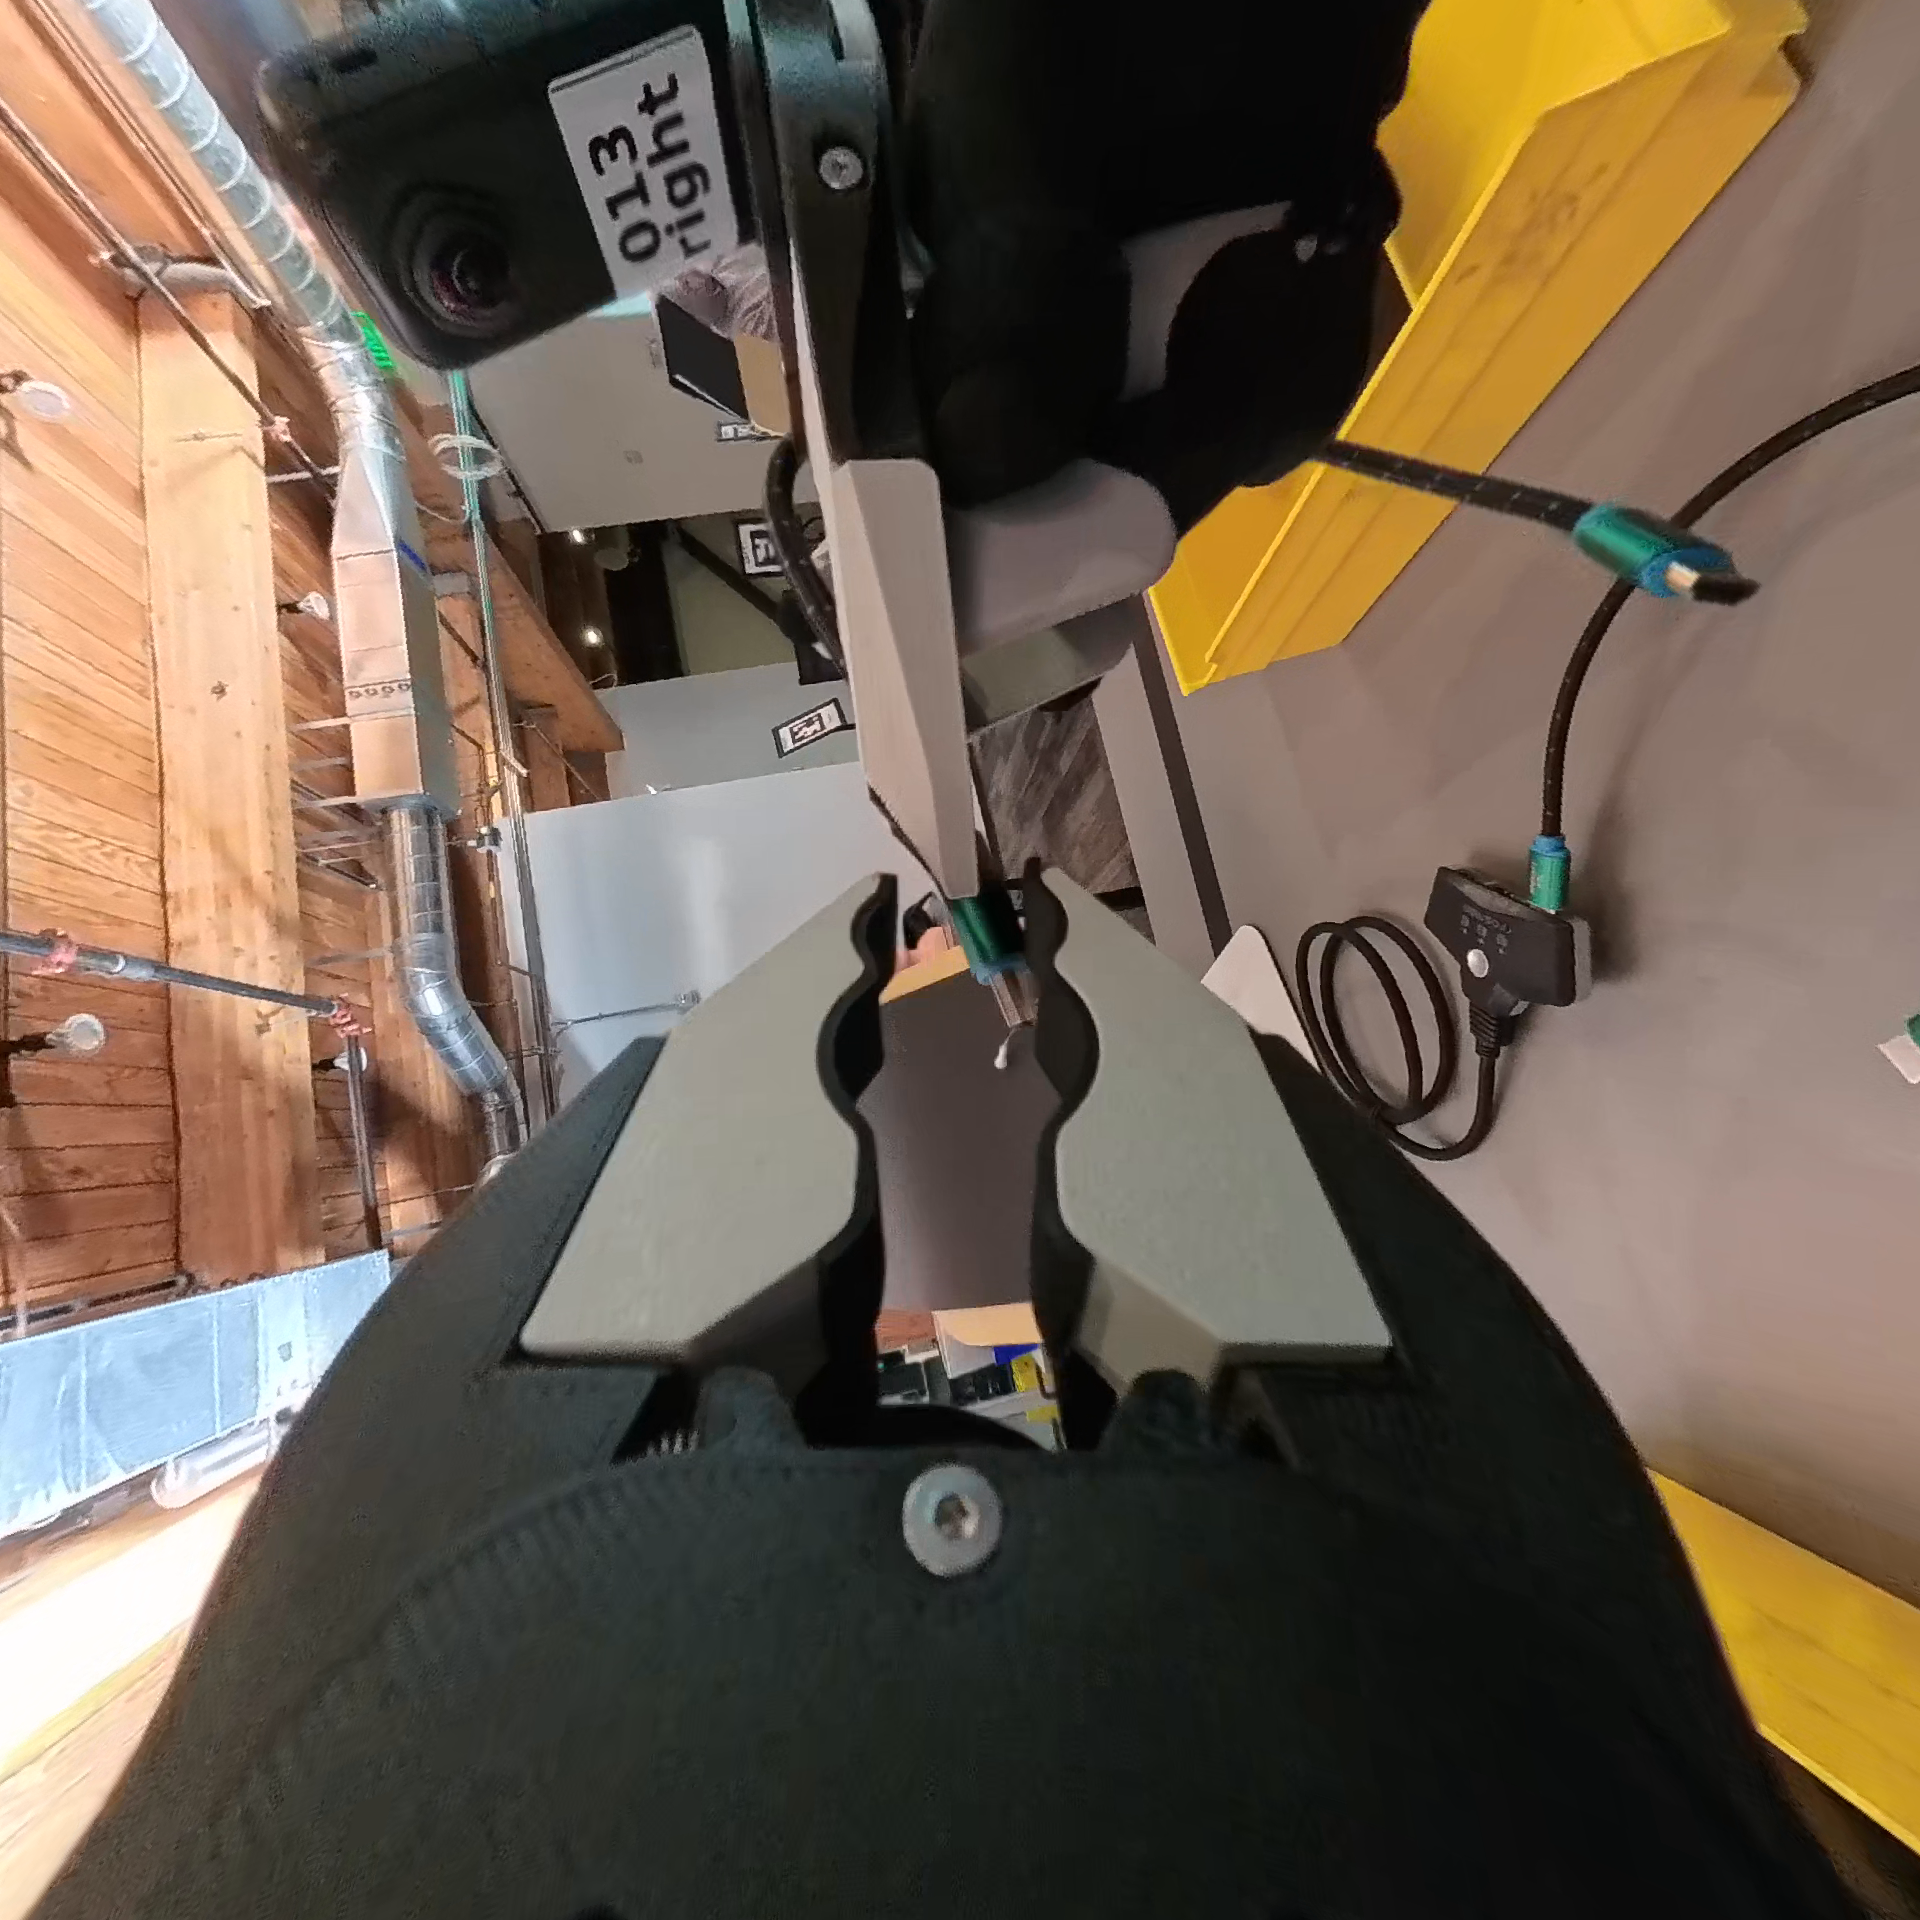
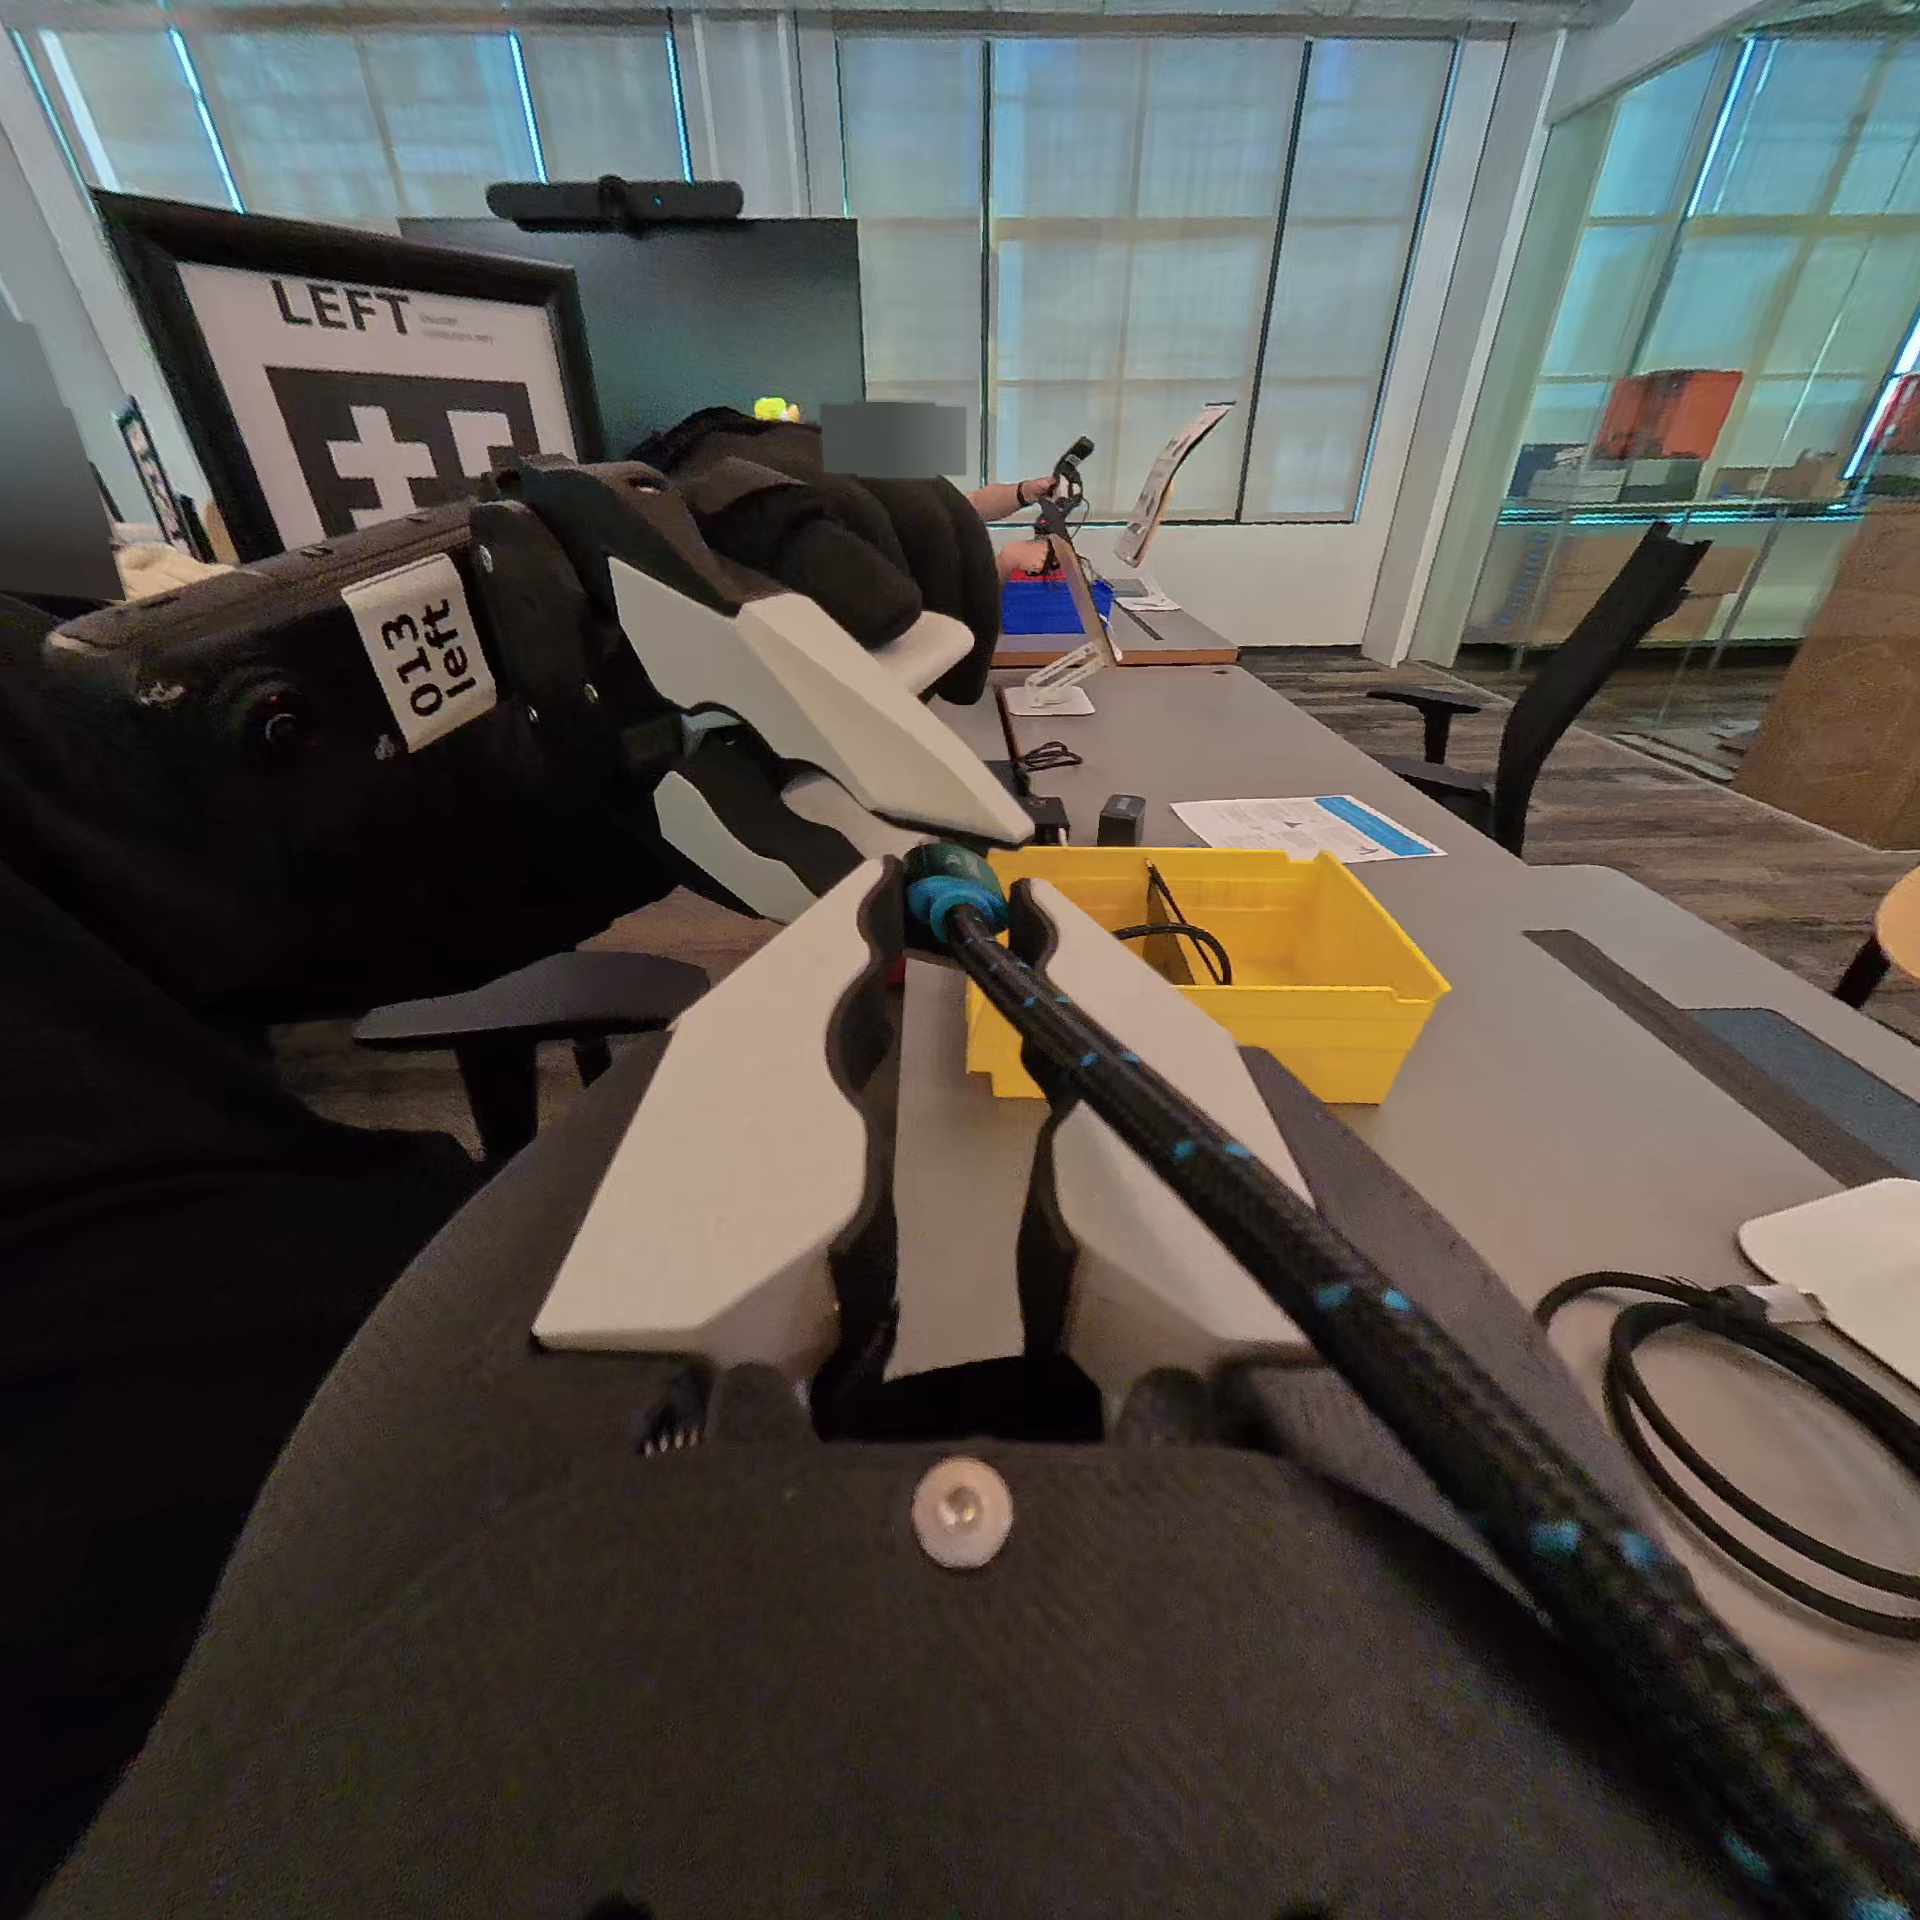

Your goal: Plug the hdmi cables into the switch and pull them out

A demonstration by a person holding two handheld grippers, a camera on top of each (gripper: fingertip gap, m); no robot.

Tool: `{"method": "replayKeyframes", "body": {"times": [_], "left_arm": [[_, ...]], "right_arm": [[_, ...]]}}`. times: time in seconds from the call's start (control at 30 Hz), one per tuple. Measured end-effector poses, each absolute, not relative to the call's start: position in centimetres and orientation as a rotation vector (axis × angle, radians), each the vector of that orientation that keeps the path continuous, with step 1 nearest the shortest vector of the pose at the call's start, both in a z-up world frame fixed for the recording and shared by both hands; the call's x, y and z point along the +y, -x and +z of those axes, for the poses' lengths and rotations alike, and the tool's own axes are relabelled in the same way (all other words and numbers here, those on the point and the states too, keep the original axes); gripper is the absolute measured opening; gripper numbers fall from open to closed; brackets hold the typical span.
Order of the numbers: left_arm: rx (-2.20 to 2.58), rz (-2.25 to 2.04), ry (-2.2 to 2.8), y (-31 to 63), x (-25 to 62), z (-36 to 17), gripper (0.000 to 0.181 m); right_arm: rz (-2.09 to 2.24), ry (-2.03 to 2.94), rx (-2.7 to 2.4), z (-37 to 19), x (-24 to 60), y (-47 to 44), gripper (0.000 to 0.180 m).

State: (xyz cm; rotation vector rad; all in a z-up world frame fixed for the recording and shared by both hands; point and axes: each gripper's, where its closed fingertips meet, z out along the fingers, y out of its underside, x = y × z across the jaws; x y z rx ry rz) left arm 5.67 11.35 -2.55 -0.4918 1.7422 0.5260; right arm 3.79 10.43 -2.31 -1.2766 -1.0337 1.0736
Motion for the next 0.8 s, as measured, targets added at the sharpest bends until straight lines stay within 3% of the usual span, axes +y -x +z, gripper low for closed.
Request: {"method": "replayKeyframes", "body": {"times": [0.3, 0.8], "left_arm": [[1.72, 0.508, 0.5, -6.0, 11.0, -2.8, 0.011], [1.839, 0.758, 0.328, -5.8, 9.8, -3.9, 0.012]], "right_arm": [[1.126, 1.261, -1.032, -2.1, 10.0, -4.2, 0.018], [1.171, 1.335, -1.14, -3.7, 8.5, -4.0, 0.017]]}}
